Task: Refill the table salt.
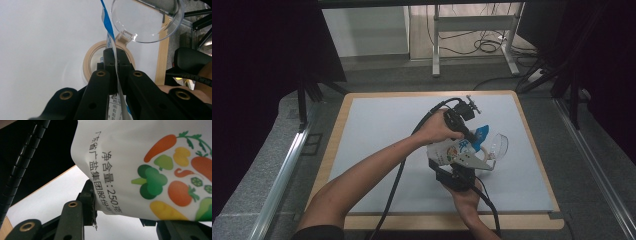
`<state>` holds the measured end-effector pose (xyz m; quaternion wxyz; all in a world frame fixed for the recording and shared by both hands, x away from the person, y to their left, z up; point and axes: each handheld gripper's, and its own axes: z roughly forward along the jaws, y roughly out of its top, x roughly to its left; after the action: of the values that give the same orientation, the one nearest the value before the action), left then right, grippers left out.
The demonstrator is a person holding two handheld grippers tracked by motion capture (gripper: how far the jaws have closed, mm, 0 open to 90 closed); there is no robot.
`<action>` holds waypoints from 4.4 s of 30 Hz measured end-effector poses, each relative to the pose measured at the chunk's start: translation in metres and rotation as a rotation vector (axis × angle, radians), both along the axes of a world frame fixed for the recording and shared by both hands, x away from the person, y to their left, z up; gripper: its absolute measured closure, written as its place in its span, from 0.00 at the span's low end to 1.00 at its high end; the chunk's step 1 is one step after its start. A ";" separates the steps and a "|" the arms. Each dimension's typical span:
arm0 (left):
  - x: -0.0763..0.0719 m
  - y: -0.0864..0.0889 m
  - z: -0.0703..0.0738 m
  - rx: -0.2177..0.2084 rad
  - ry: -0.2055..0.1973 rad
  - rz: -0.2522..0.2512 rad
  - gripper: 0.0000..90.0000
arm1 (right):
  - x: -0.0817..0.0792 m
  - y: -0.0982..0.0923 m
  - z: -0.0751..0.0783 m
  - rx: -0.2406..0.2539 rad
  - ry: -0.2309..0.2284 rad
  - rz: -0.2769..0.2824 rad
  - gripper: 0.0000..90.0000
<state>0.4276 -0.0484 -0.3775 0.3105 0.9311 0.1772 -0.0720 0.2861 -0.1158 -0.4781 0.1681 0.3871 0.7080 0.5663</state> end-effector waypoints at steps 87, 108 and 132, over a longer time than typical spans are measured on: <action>-0.001 -0.008 0.008 0.033 -0.025 -0.016 1.00 | 0.002 0.000 0.004 0.054 0.000 -0.032 0.64; 0.000 -0.008 0.007 0.032 -0.019 -0.018 1.00 | 0.002 0.001 0.003 0.059 -0.002 -0.038 0.64; -0.001 -0.008 0.007 0.032 -0.021 -0.018 1.00 | 0.001 0.001 0.003 0.063 -0.004 -0.040 0.64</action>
<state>0.4271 -0.0560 -0.3700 0.2970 0.9382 0.1667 -0.0619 0.2875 -0.1147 -0.4752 0.1684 0.4051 0.6815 0.5857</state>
